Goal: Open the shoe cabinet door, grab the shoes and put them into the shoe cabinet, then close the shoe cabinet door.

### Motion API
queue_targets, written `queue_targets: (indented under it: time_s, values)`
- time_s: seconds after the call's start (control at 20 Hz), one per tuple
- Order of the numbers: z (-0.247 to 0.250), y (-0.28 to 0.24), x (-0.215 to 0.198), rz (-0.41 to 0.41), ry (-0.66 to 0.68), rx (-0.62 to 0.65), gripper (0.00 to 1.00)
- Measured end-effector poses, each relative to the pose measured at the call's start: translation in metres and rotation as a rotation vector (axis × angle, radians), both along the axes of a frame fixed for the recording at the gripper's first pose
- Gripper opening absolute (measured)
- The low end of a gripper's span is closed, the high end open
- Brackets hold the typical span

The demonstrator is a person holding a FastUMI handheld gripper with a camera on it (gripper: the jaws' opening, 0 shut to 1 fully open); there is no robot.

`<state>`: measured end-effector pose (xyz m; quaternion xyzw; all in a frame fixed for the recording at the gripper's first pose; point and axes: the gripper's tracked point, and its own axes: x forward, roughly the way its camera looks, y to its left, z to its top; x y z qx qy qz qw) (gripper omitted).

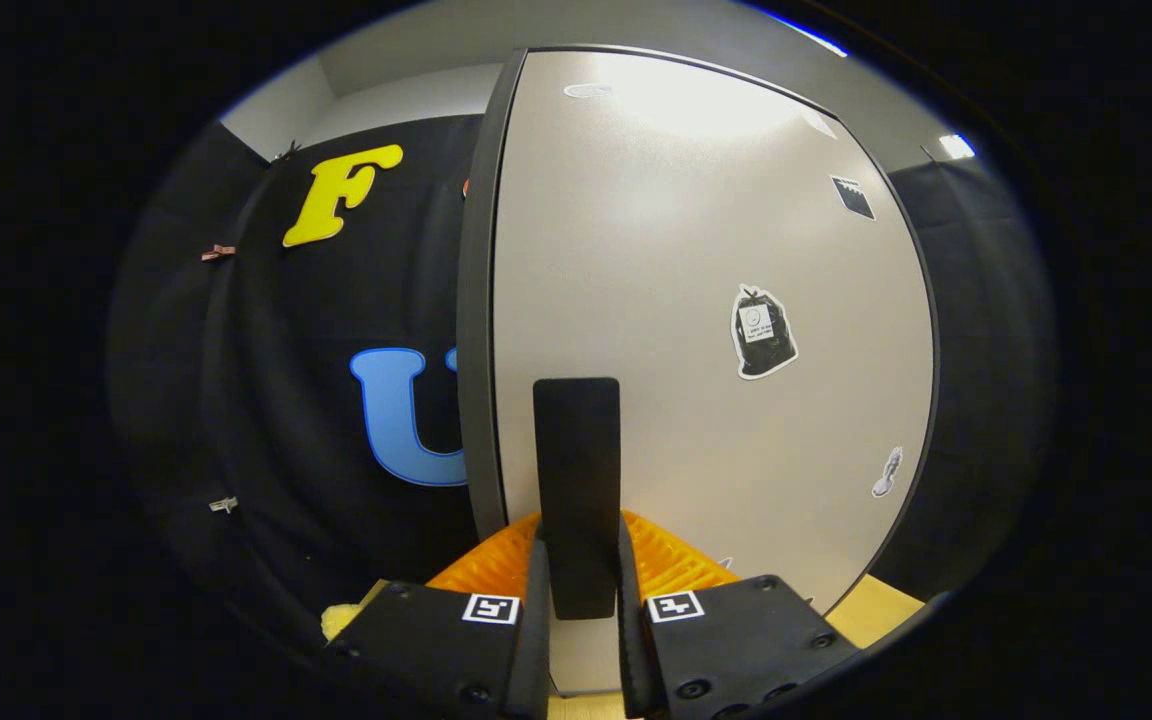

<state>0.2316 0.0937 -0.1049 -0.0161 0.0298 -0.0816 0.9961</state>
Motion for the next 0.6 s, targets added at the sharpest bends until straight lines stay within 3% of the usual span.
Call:
queue_targets:
  time_s: [0.3,0.6]
  values:
    - [0.0,-0.001,-0.006,0.008,0.012,0.004,0.32]
    - [0.009,0.005,-0.048,0.068,0.025,0.024,0.32]
